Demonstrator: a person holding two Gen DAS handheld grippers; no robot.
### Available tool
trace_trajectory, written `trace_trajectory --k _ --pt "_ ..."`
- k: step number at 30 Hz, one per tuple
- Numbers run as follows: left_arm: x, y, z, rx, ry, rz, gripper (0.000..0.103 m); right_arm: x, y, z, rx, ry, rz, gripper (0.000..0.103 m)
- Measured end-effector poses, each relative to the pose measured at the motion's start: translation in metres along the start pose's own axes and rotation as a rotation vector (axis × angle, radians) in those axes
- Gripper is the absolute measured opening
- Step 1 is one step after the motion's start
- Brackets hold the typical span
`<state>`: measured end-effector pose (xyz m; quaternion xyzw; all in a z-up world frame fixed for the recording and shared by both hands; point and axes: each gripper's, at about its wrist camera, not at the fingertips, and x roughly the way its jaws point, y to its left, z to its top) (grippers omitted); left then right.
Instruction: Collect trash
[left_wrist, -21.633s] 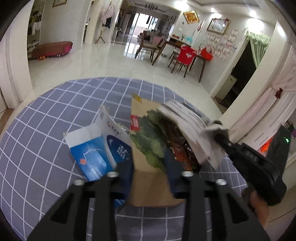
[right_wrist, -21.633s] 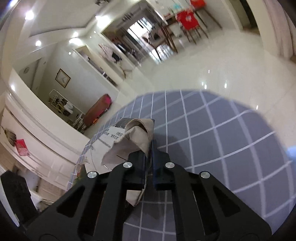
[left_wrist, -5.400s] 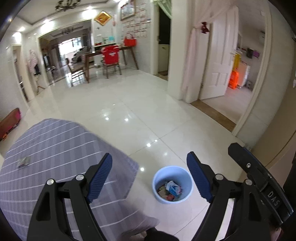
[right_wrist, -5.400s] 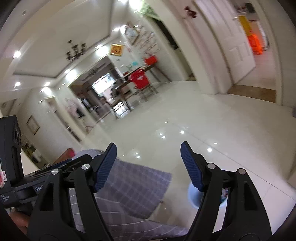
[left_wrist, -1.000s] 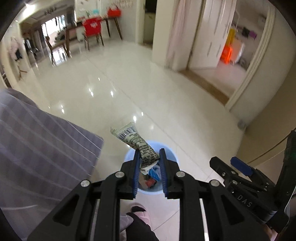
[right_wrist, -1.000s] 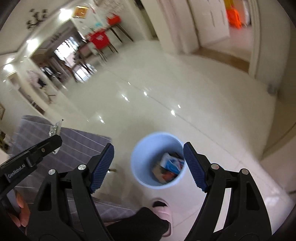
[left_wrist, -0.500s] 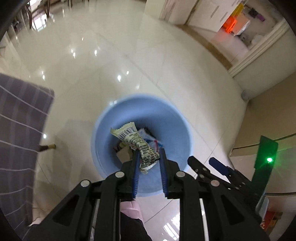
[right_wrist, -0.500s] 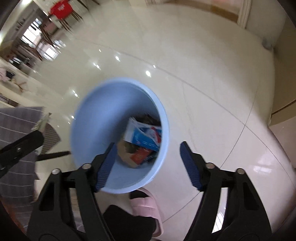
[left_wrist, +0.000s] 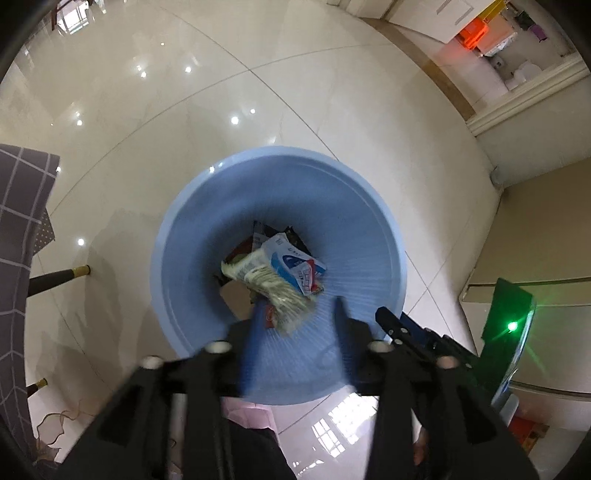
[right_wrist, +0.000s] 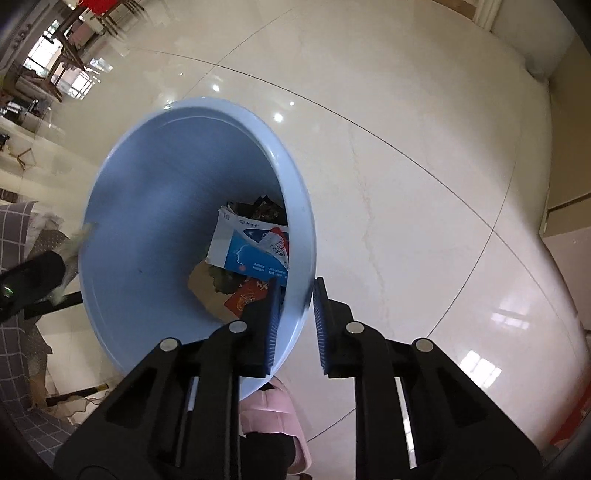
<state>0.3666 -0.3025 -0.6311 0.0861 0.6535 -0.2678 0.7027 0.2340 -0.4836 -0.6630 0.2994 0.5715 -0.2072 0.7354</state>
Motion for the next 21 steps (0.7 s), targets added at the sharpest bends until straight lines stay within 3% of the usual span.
trace_trajectory --k 2,3,5,6,10,14,16,21 --pt "-0.008 -0.002 0.001 0.008 -0.033 0.041 0.072 -0.003 -0.002 0.0 0.017 0.001 0.007 0.018" --pt "-0.015 -0.003 0.001 0.009 -0.047 0.064 0.074 -0.001 -0.001 0.001 0.024 -0.005 0.01 0.019" --pt "-0.032 -0.002 0.0 -0.006 -0.072 0.075 0.074 -0.01 -0.002 0.001 0.032 -0.018 0.013 0.03" --pt "-0.04 -0.002 0.0 -0.016 -0.083 0.084 0.074 -0.018 -0.002 0.001 0.035 -0.032 0.019 0.044" --pt "-0.082 -0.005 -0.006 -0.066 -0.142 0.108 0.074 -0.056 0.0 0.0 0.019 -0.067 0.054 0.046" --pt "-0.14 -0.021 -0.023 -0.088 -0.237 0.152 0.074 -0.128 0.008 -0.009 -0.002 -0.151 0.113 0.046" --pt "-0.181 -0.034 -0.038 -0.076 -0.309 0.166 0.074 -0.174 0.013 -0.017 -0.012 -0.208 0.152 0.052" --pt "-0.299 -0.062 -0.086 -0.049 -0.502 0.294 0.078 -0.291 0.027 -0.044 -0.058 -0.35 0.254 0.053"
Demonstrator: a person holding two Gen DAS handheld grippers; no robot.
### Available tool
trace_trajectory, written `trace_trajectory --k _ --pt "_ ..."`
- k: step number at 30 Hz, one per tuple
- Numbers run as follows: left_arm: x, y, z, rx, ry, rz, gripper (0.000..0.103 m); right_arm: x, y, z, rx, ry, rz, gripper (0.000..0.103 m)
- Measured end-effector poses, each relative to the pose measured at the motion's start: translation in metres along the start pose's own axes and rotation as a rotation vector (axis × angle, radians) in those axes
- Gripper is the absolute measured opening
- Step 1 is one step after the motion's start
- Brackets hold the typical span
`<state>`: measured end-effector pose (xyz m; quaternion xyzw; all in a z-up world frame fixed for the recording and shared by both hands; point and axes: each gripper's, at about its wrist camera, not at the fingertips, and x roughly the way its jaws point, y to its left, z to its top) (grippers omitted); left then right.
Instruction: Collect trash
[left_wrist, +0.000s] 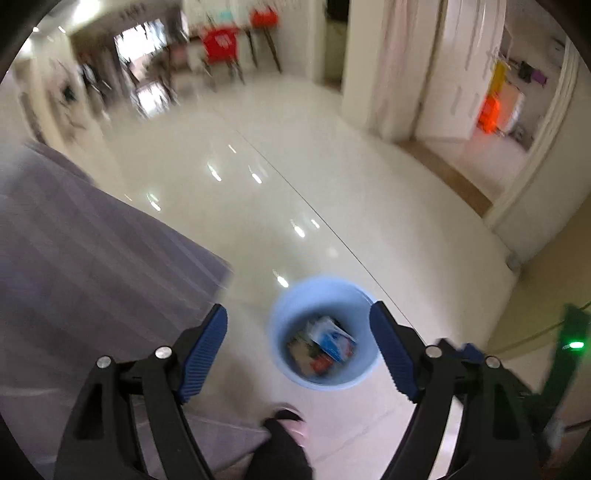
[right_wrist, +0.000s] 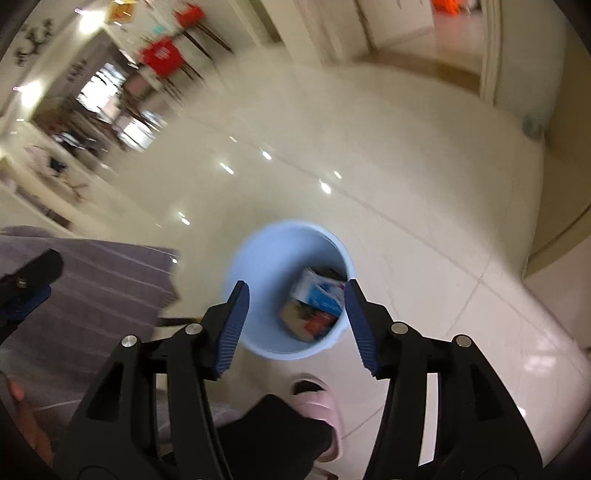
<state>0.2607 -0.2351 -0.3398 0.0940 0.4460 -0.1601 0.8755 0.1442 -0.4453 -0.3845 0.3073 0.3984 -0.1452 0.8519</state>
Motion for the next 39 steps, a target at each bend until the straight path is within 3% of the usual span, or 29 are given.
trace_trajectory --k 7,11,18,28,39 --pt "-0.166 0.035 -0.007 -0.033 -0.209 0.089 0.088 -0.162 0.089 -0.005 -0.186 -0.23 0.181 0.065" --pt "-0.243 0.054 -0.026 -0.056 -0.299 0.156 0.089 -0.242 0.135 -0.029 -0.301 -0.344 0.268 0.071" --pt "-0.353 0.071 -0.071 -0.099 -0.451 0.229 0.091 -0.331 0.174 -0.074 -0.426 -0.46 0.388 0.08" --pt "-0.436 0.067 -0.116 -0.123 -0.561 0.291 0.091 -0.397 0.172 -0.114 -0.535 -0.573 0.425 0.083" --pt "-0.466 0.052 -0.131 -0.106 -0.607 0.34 0.091 -0.417 0.144 -0.122 -0.534 -0.624 0.461 0.086"
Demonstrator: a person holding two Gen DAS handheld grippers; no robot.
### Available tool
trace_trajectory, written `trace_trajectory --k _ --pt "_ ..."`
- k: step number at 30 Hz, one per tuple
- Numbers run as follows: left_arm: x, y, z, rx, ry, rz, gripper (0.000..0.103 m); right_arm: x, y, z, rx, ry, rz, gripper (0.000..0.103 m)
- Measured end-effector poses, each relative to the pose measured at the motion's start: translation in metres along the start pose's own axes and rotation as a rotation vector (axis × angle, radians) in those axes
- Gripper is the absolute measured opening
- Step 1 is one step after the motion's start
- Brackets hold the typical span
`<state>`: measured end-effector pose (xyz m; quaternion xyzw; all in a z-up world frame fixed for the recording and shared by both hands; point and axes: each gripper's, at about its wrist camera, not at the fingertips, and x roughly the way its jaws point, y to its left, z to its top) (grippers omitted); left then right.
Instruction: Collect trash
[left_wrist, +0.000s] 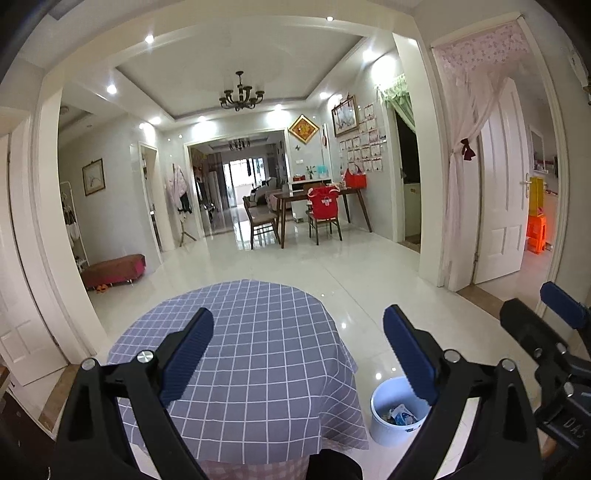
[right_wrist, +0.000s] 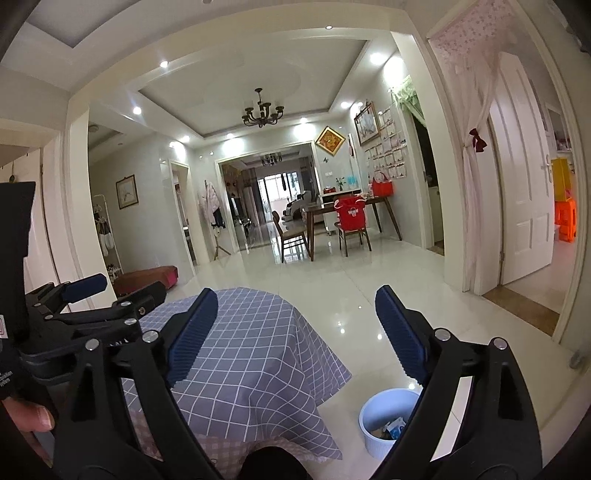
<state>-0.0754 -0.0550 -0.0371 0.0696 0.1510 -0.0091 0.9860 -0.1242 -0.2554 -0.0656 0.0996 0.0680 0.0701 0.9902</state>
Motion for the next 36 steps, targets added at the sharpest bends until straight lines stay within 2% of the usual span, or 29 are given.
trace_trajectory --k 6,14,36 --pt "-0.015 -0.007 0.0 0.002 -0.024 -0.006 0.091 -0.005 -0.003 -0.006 0.006 -0.001 0.009 0.087" --pt "-0.016 -0.02 0.002 0.02 -0.032 -0.036 0.091 -0.013 -0.012 -0.012 0.029 -0.013 -0.001 0.087" --pt "-0.016 -0.022 -0.007 0.054 -0.028 -0.018 0.091 -0.01 -0.026 -0.022 0.082 0.012 0.005 0.088"
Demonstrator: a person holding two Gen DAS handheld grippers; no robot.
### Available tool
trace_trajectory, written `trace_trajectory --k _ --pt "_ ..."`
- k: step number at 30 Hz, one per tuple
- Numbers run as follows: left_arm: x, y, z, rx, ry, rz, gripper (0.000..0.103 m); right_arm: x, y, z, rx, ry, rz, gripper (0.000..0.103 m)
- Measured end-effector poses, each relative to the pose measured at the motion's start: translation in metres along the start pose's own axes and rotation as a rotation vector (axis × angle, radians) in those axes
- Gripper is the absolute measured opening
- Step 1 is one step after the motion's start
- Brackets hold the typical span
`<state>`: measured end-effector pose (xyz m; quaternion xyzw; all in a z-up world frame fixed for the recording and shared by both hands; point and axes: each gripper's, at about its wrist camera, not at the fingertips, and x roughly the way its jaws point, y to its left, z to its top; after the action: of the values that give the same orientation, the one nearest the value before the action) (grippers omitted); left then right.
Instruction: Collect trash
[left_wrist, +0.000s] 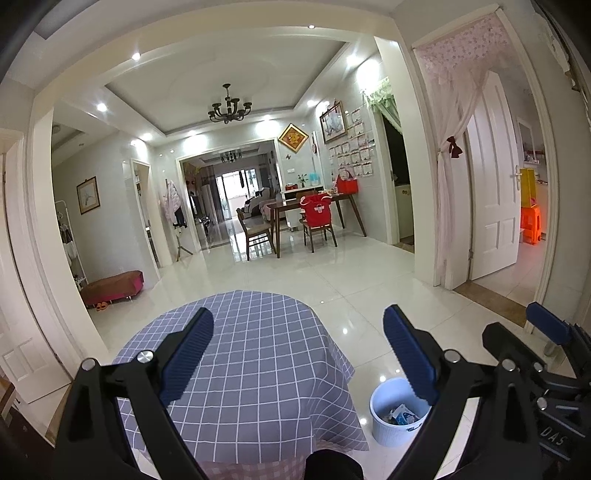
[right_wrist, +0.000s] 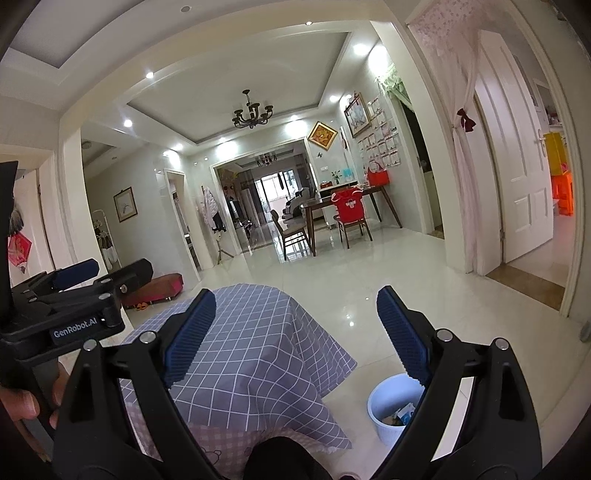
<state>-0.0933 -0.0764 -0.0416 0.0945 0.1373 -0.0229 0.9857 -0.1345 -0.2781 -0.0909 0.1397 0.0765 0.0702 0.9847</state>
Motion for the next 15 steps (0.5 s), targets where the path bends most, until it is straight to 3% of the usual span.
trace_trajectory --k 15 --pt "-0.0036 0.0006 -0.0023 0.001 -0.005 -0.001 0.091 0.0001 0.0016 -0.0027 -0.001 -0.002 0.004 0.088"
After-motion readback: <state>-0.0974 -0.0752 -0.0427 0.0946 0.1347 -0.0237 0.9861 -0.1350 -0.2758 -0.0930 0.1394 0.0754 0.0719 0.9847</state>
